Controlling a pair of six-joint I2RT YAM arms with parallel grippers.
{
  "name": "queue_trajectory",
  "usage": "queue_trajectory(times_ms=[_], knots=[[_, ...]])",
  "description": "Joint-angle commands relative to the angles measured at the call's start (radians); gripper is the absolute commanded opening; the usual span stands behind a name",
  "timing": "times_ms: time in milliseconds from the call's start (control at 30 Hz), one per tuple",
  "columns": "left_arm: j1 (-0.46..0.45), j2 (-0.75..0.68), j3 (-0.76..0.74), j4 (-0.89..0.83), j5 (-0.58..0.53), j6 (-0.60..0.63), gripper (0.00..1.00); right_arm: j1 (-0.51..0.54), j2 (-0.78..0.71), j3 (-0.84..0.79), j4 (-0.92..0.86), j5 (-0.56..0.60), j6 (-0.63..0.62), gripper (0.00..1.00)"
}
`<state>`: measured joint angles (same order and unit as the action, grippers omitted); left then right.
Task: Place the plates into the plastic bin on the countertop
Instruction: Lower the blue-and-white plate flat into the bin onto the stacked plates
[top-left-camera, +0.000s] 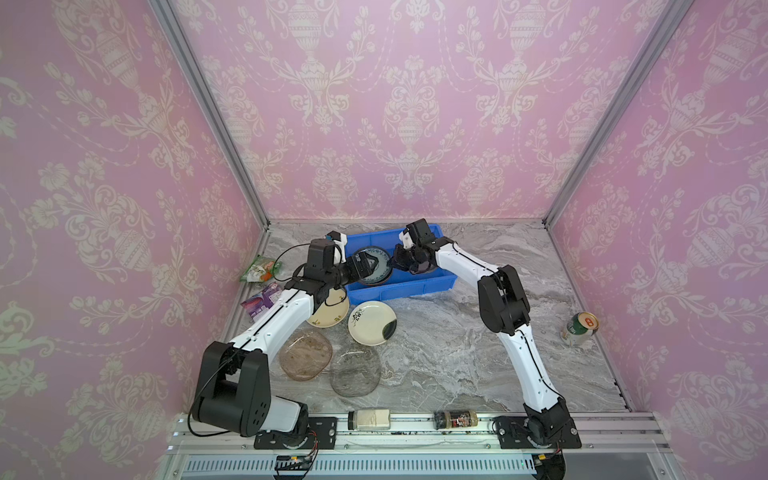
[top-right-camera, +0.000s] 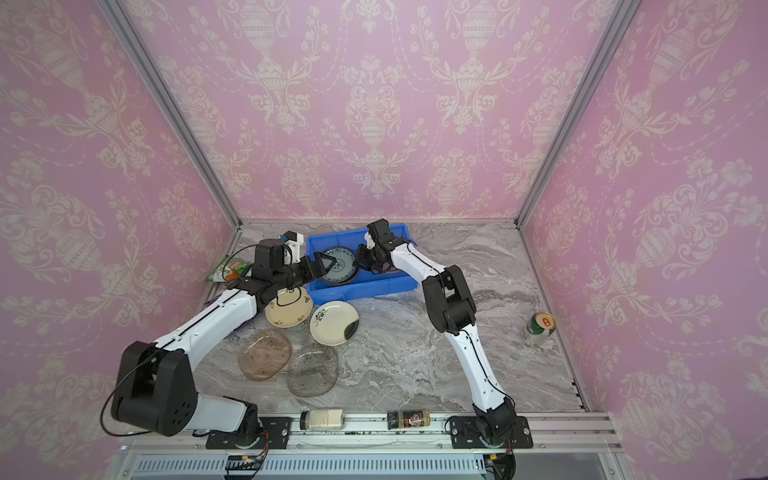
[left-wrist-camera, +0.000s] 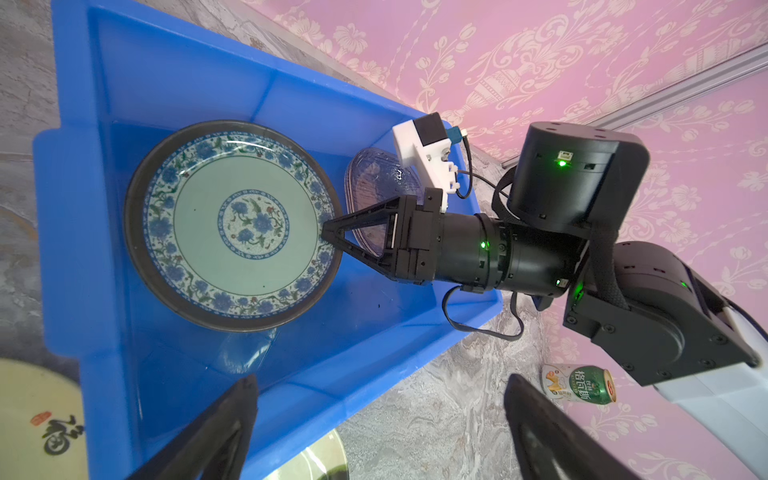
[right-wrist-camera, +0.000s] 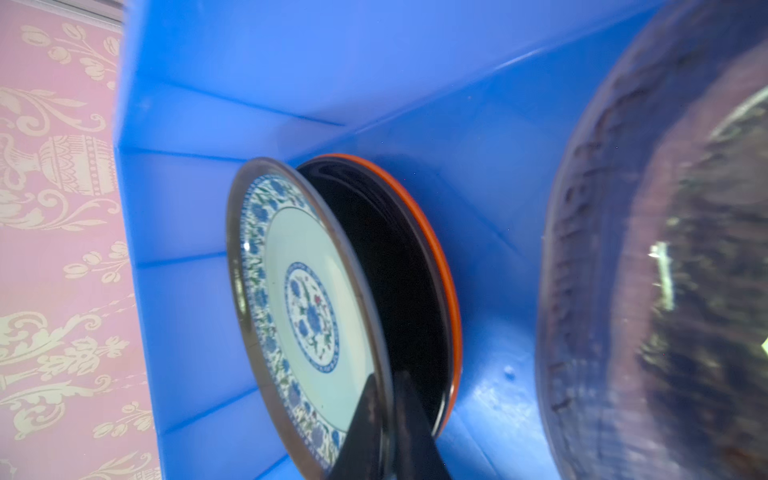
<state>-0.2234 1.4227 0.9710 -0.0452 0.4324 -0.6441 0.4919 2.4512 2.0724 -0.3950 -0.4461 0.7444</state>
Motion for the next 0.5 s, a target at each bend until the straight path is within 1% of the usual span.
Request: queue_trajectory(times_ms=[0, 67, 100, 267, 467], knots=[[0.01, -0.022, -0.016, -0.013, -0.021, 0.016, 0.95, 0.014, 0.004, 0.04, -0.04, 0.015, -0.014, 0.27], [0.011, -0.024, -0.014, -0.013, -0.019, 0.018, 0.95, 0.02, -0.008, 0.06, -0.083, 0.048, -0.044, 0.33], [0.012, -0.025, -0.014, -0.013, -0.018, 0.018, 0.95, 0.021, -0.016, 0.066, -0.101, 0.066, -0.058, 0.34], [0.01, -0.025, -0.014, -0.01, -0.015, 0.017, 0.95, 0.024, -0.076, 0.062, -0.175, 0.148, -0.123, 0.36], [0.011, -0.029, -0.025, 0.007, -0.012, 0.011, 0.95, 0.024, -0.114, 0.041, -0.189, 0.174, -0.14, 0.35]])
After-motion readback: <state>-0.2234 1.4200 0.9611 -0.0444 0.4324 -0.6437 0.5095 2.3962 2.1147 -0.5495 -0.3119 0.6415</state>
